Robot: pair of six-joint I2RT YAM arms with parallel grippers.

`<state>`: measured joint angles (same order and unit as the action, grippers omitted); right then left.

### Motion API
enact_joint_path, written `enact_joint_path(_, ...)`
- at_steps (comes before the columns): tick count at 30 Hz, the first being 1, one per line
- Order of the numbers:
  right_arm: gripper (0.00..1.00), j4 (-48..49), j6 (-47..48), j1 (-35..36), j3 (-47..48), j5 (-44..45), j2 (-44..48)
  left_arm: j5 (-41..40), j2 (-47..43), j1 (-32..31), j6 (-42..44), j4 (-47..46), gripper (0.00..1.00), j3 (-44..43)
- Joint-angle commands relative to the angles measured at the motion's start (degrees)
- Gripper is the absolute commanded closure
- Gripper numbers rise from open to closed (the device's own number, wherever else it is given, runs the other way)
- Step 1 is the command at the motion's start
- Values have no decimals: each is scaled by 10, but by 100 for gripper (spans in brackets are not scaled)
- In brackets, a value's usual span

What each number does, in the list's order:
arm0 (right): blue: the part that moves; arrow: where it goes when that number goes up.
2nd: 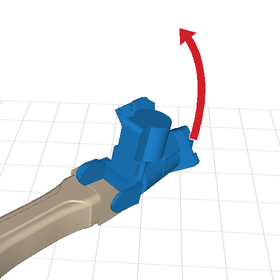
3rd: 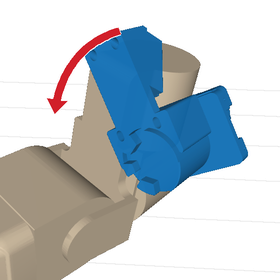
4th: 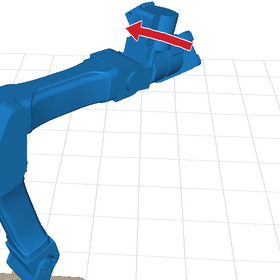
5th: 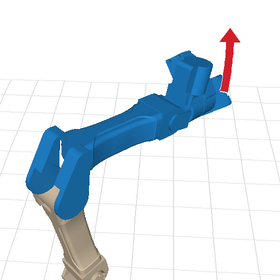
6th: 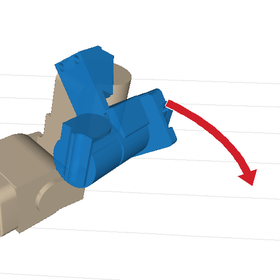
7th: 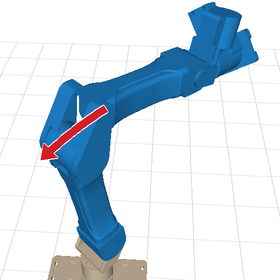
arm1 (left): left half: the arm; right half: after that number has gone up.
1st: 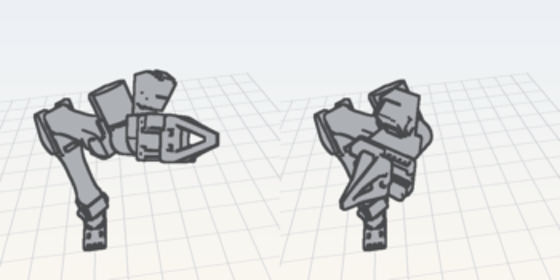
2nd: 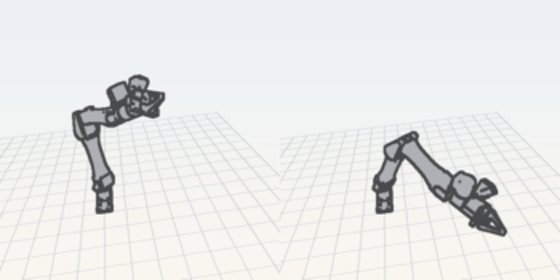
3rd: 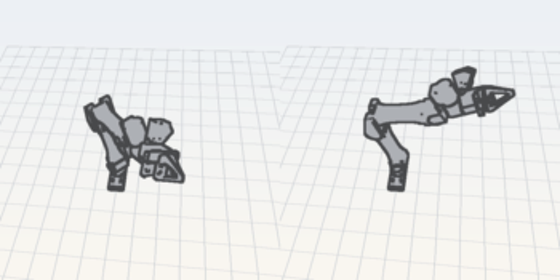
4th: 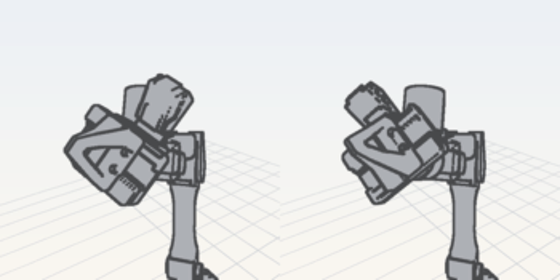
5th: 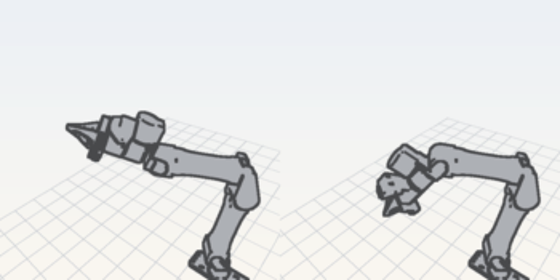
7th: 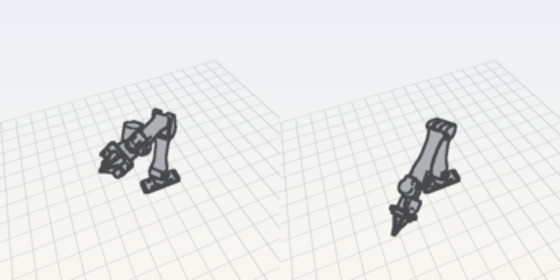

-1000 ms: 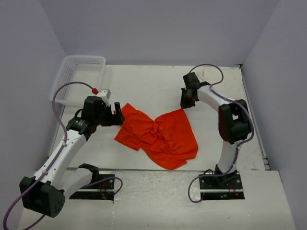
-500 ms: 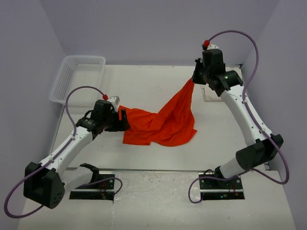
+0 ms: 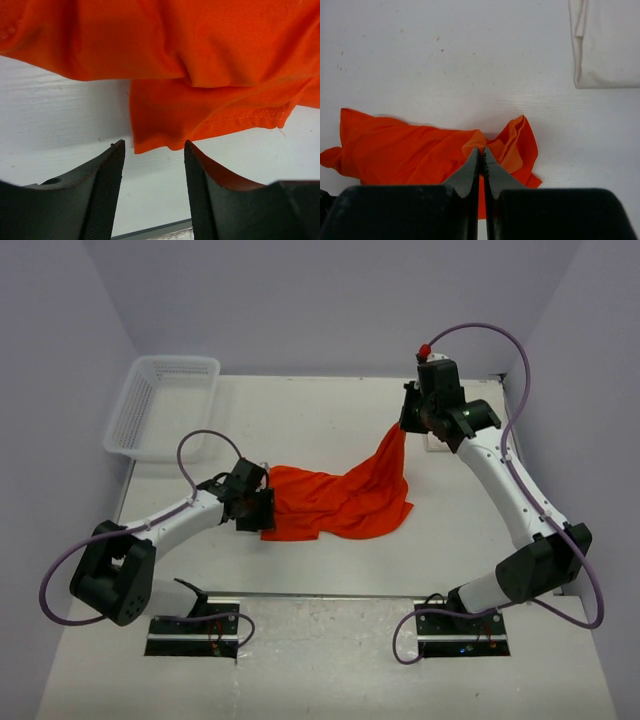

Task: Fold and stack the t-shirts
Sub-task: Flatten out the tshirt

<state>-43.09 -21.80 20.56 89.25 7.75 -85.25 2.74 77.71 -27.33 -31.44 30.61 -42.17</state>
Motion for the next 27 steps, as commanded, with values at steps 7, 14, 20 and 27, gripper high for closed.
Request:
enact_joint_path(7, 100, 31, 13, -2, -28, -19, 59, -42, 41, -22, -48, -39, 57, 27)
enact_joint_path(14, 100, 41, 15, -2, -53, -19, 90, -62, 60, -27, -58, -47, 64, 35)
enact_joint_path(20, 100, 36, 13, -3, -59, -17, 91, -44, 75, -33, -62, -54, 100, 47)
enact_joint_path(27, 100, 38, 33, -3, -42, 41, 68, -88, -69, -43, -64, 33, 100, -20)
